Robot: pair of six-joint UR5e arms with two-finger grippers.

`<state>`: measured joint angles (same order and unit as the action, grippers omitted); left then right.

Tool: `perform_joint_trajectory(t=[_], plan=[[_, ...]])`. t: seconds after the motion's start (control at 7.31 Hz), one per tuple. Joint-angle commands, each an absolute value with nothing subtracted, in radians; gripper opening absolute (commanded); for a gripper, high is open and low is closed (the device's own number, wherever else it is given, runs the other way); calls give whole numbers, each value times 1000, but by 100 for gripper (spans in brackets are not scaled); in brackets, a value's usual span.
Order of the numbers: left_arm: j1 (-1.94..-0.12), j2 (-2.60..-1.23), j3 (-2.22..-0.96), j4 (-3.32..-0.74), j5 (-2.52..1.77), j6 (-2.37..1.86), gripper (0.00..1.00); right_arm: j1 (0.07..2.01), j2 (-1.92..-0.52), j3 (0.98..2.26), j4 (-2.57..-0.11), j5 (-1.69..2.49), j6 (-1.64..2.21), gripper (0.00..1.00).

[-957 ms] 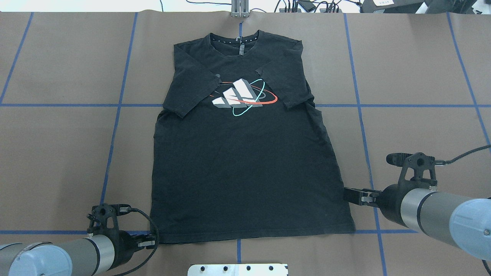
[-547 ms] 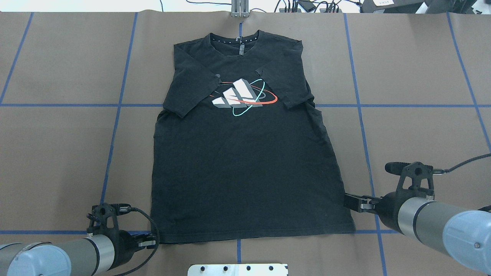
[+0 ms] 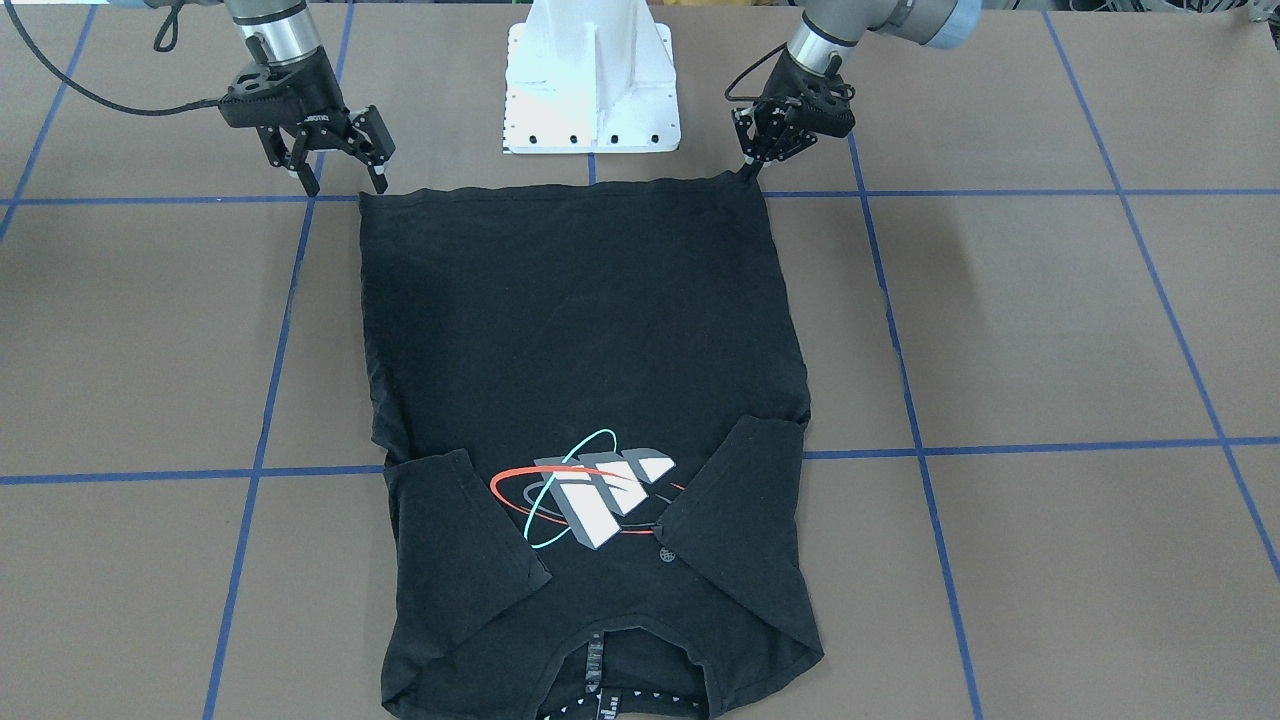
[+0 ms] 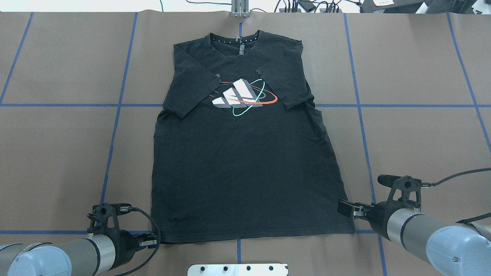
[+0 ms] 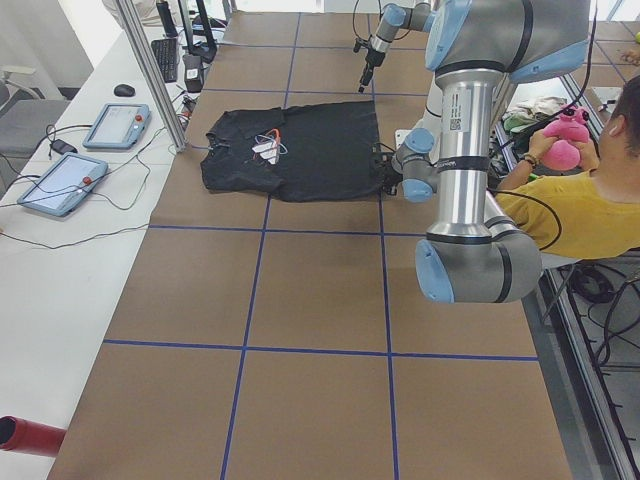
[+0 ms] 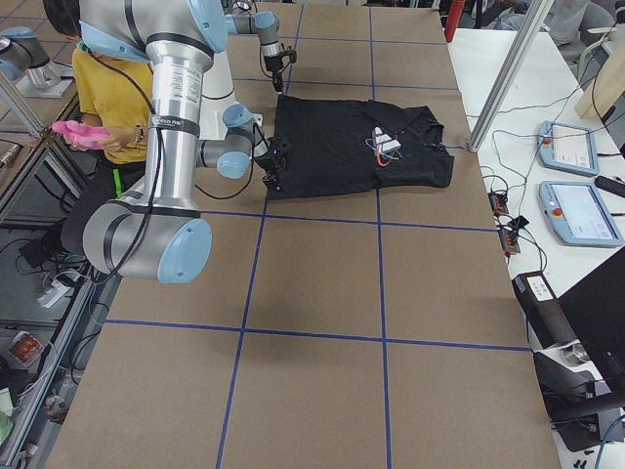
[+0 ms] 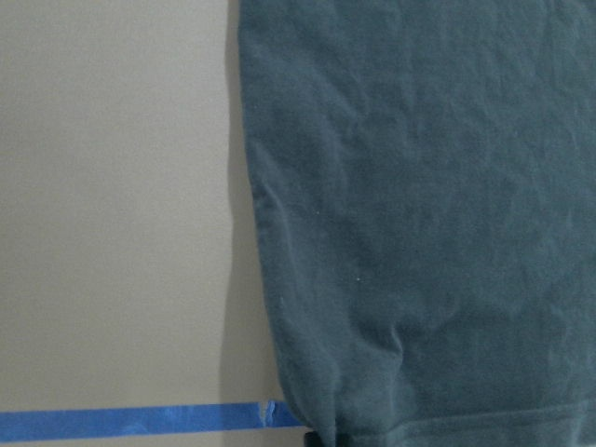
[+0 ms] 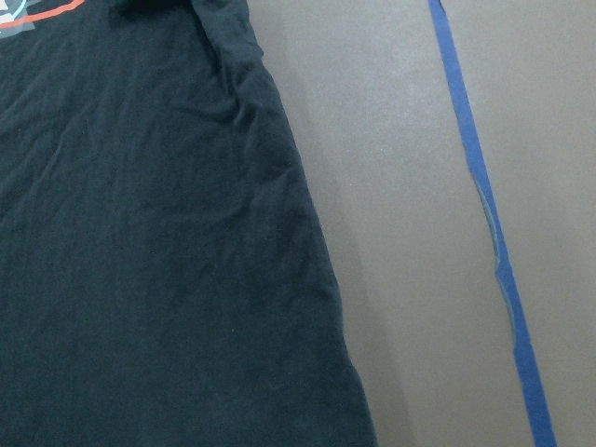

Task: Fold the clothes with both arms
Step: 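Grasp the hem corners with both grippers, adjusting the right gripper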

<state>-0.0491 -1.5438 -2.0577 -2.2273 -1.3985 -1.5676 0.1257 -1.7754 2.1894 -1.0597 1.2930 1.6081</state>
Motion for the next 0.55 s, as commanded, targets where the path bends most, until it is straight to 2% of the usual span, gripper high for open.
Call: perform_joint_trajectory(t=[0.0, 0.27, 0.41], plan=[[-45, -1548, -2057, -2227, -1391, -1563, 0, 50, -1813, 2120, -970, 1223, 1684, 99], [-44, -1548, -2056, -2226, -1390, -1560, 0, 2, -1835, 2121, -969, 1192, 1721, 92], [-44, -1549, -2056, -2226, -1390, -1560, 0, -11, -1835, 2121, -969, 1190, 1726, 81]])
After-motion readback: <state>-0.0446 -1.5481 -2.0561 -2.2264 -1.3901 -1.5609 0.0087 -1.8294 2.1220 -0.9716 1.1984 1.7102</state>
